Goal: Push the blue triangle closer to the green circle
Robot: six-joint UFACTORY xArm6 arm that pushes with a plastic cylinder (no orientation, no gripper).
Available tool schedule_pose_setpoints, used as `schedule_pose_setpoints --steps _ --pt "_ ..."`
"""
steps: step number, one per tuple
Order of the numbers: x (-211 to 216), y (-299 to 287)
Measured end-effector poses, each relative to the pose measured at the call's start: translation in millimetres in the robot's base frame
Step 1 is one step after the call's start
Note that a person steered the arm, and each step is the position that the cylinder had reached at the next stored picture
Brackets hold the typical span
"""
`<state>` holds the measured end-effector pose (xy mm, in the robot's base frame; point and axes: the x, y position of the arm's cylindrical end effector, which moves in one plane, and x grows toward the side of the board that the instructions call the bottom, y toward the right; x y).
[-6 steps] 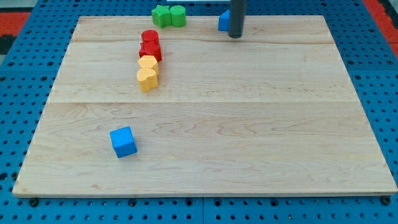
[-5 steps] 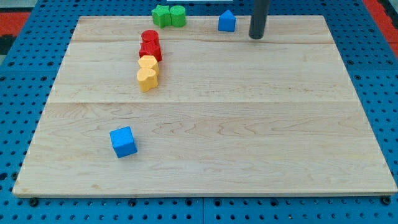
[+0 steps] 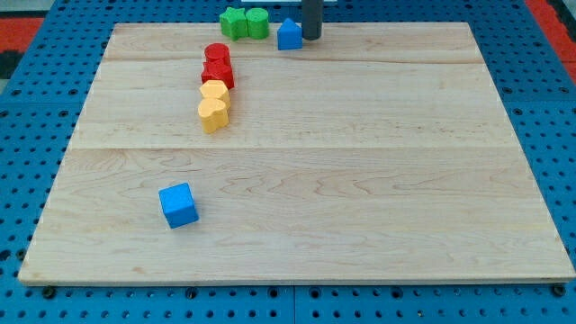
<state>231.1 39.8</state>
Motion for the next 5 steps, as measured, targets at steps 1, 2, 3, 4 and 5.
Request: schedule_pose_setpoints --steps 1,2,3,4,5 --pt "35 0" --pt "38 -27" --pt "21 -41" --pt "1 -46" --pt "-6 -46"
